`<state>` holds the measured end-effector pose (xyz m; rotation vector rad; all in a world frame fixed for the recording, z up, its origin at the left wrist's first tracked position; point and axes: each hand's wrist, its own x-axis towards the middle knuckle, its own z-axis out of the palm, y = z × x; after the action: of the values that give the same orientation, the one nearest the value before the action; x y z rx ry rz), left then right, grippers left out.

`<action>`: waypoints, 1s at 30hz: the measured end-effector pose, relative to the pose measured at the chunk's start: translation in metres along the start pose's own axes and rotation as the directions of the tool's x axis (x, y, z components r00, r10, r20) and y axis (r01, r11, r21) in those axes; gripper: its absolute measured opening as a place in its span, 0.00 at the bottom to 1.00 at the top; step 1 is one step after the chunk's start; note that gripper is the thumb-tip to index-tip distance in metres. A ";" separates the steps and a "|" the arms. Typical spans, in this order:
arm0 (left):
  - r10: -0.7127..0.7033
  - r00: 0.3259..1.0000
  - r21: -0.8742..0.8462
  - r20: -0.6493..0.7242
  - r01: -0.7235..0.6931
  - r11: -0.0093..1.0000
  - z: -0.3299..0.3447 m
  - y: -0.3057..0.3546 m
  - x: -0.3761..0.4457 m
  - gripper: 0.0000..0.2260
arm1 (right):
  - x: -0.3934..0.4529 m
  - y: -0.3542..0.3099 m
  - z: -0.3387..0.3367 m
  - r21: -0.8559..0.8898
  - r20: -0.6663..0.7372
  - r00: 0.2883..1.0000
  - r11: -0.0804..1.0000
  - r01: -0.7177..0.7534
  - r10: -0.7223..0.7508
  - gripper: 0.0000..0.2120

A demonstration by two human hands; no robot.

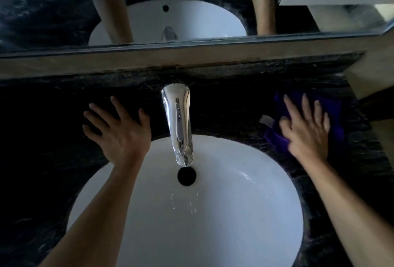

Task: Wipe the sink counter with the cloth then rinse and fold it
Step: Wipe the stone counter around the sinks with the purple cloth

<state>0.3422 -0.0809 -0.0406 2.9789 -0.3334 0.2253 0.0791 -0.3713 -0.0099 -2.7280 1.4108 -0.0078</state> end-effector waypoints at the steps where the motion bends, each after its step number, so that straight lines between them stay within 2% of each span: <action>1: -0.004 1.000 0.001 0.003 0.004 1.000 0.000 0.000 0.000 0.33 | -0.001 -0.027 0.002 0.006 -0.006 1.000 1.000 0.006 -0.006 0.33; 4: -0.009 1.000 -0.007 0.022 0.009 1.000 -0.001 -0.001 0.001 0.33 | -0.013 -0.125 0.011 -0.015 -0.023 0.981 0.981 0.195 -0.195 0.33; 6: -0.003 1.000 0.002 0.025 0.003 1.000 -0.002 -0.002 0.001 0.34 | -0.021 -0.176 0.019 0.018 -0.016 0.936 0.936 0.352 -0.351 0.30; 9: -0.004 1.000 0.002 0.030 0.004 1.000 -0.004 -0.002 0.001 0.34 | -0.016 -0.171 0.018 0.067 0.005 0.838 0.837 0.544 -0.545 0.27; 10: -0.001 0.999 0.001 0.032 0.001 1.000 -0.004 -0.002 0.002 0.34 | -0.011 -0.147 0.017 0.051 0.004 0.832 0.831 0.555 -0.555 0.27; 11: 0.000 1.000 -0.004 0.031 0.000 1.000 -0.004 -0.002 0.002 0.34 | -0.005 -0.117 0.014 0.034 0.016 0.859 0.859 0.511 -0.511 0.28; 13: -0.007 1.000 -0.016 0.026 0.008 1.000 -0.004 -0.003 0.001 0.34 | 0.003 -0.044 0.010 0.012 0.001 0.947 0.947 0.322 -0.322 0.30; 15: -0.002 1.000 -0.014 0.023 0.002 1.000 -0.003 -0.002 0.000 0.34 | 0.001 0.016 0.000 0.009 -0.012 0.989 0.989 0.149 -0.149 0.31; 17: -0.007 1.000 -0.013 0.017 0.007 1.000 -0.003 -0.002 0.001 0.33 | -0.003 0.033 -0.004 -0.004 0.016 0.999 0.999 0.039 -0.039 0.33; 20: -0.009 0.999 -0.011 0.034 0.010 1.000 -0.003 0.001 0.000 0.33 | 0.000 -0.013 -0.002 0.040 0.013 0.994 0.993 -0.109 0.109 0.34; 21: -0.006 1.000 -0.008 0.026 0.006 1.000 -0.001 0.000 0.000 0.33 | 0.000 -0.038 0.001 0.039 0.023 0.996 0.996 -0.083 0.082 0.33; 23: -0.001 1.000 -0.010 0.009 0.001 1.000 0.001 -0.002 0.000 0.33 | -0.001 -0.092 0.009 0.017 0.038 0.997 0.998 0.061 -0.062 0.33; 26: -0.007 1.000 -0.013 0.014 0.008 1.000 0.000 -0.001 0.000 0.34 | -0.010 -0.159 0.019 0.023 0.002 0.965 0.964 0.264 -0.264 0.30; 28: -0.004 1.000 -0.013 0.012 0.004 1.000 0.000 -0.001 -0.001 0.34 | -0.013 -0.170 0.021 0.059 -0.002 0.941 0.939 0.339 -0.339 0.28; 30: -0.020 1.000 -0.026 0.016 0.020 0.999 0.001 -0.003 0.003 0.34 | -0.009 -0.147 0.020 0.074 -0.023 0.901 0.898 0.435 -0.434 0.26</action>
<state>0.3455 -0.0790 -0.0419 2.9580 -0.3055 0.1937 0.1940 -0.2782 -0.0197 -2.9114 0.7514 -0.0920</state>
